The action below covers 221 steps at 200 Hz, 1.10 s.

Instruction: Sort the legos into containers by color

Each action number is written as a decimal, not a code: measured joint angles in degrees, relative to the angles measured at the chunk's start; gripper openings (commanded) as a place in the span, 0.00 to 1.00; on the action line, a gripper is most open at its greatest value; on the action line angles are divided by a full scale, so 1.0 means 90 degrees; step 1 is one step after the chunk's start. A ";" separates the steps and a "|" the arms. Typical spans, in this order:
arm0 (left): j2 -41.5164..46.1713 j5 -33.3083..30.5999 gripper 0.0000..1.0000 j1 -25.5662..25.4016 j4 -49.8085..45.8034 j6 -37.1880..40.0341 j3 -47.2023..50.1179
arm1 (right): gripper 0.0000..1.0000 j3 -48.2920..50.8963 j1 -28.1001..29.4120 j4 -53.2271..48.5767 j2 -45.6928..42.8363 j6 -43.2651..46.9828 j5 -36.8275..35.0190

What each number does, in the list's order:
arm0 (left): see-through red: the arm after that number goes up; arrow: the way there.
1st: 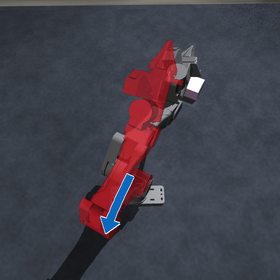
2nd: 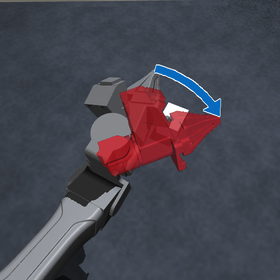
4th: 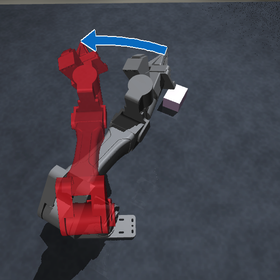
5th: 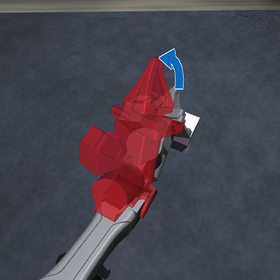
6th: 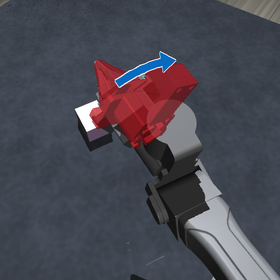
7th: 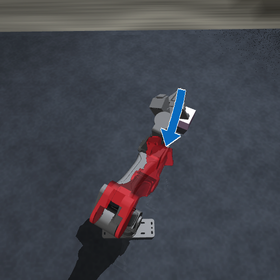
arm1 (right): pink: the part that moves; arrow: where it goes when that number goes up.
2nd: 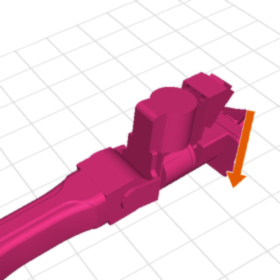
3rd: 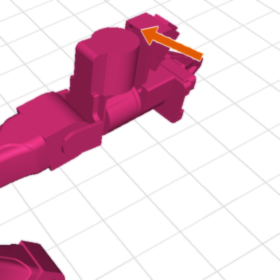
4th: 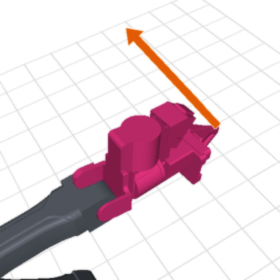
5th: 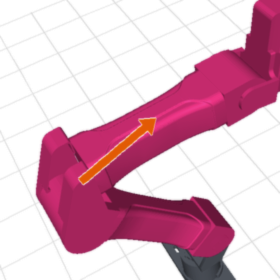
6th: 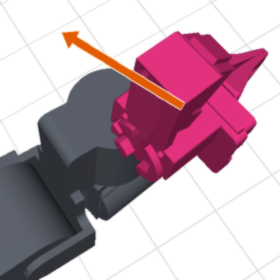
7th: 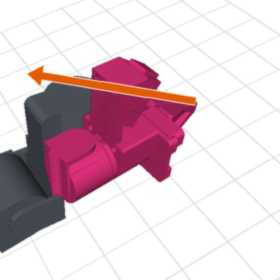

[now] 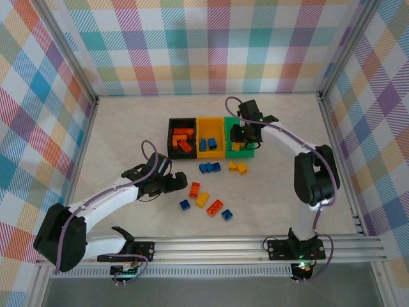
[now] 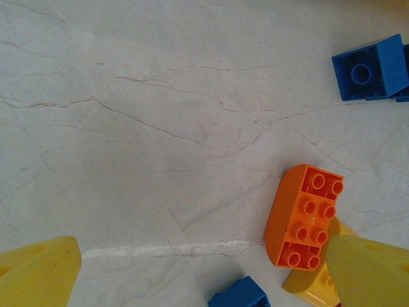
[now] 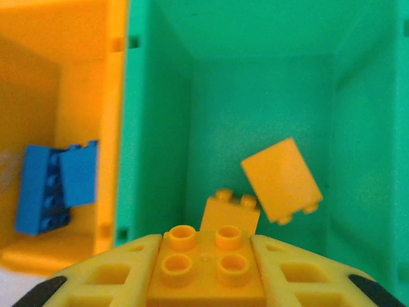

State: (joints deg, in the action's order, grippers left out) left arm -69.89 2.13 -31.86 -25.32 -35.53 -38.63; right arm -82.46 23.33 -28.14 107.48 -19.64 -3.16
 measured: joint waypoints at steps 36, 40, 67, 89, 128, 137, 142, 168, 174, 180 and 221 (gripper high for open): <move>-0.0015 0.0000 0.99 -0.0034 -0.0005 0.0022 -0.0029 | 0.63 -0.0500 -0.0134 0.0007 0.0525 -0.0075 0.0143; -0.0017 0.0000 0.99 -0.0044 -0.0005 0.0027 -0.0036 | 0.65 -0.0534 -0.0138 0.0010 0.0537 -0.0034 0.0170; -0.0102 0.0002 0.95 -0.0134 -0.0019 0.0085 -0.0087 | 0.70 -0.0539 -0.0141 0.0036 0.0452 -0.0092 0.0270; -0.0282 0.0027 0.87 -0.0248 -0.0027 0.0138 -0.0138 | 0.70 -0.0168 -0.0138 0.0182 0.0046 -0.0112 0.0347; -0.0872 0.0136 0.74 -0.0622 -0.0002 0.0262 -0.0248 | 0.70 0.0952 -0.0080 0.0396 -0.1214 -0.0245 0.0435; -0.1052 0.0172 0.74 -0.0741 0.0000 0.0267 -0.0282 | 0.70 0.1190 -0.0049 0.0471 -0.1462 -0.0270 0.0432; -0.1134 0.0180 0.75 -0.0814 0.0000 0.0267 -0.0304 | 0.70 0.1309 -0.0034 0.0505 -0.1566 -0.0284 0.0432; -0.1263 0.0194 0.81 -0.1277 -0.0027 0.0296 -0.0403 | 0.70 0.1829 -0.0002 0.0602 -0.1897 -0.0340 0.0435; -0.1263 0.0182 0.81 -0.1370 -0.0036 0.0308 -0.0418 | 0.70 0.1923 0.0002 0.0610 -0.1940 -0.0367 0.0437; -0.1263 0.0165 0.80 -0.1452 -0.0063 0.0325 -0.0437 | 0.70 0.2021 0.0002 0.0624 -0.1987 -0.0386 0.0440; -0.1297 -0.0053 0.70 -0.1868 -0.0364 0.0406 -0.0444 | 0.70 0.2356 0.0000 0.0685 -0.2283 -0.0442 0.0461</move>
State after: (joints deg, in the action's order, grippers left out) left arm -81.56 1.65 -48.66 -28.60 -31.88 -42.63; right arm -61.25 23.33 -21.98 86.94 -23.62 0.99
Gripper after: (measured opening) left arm 0.737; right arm 0.699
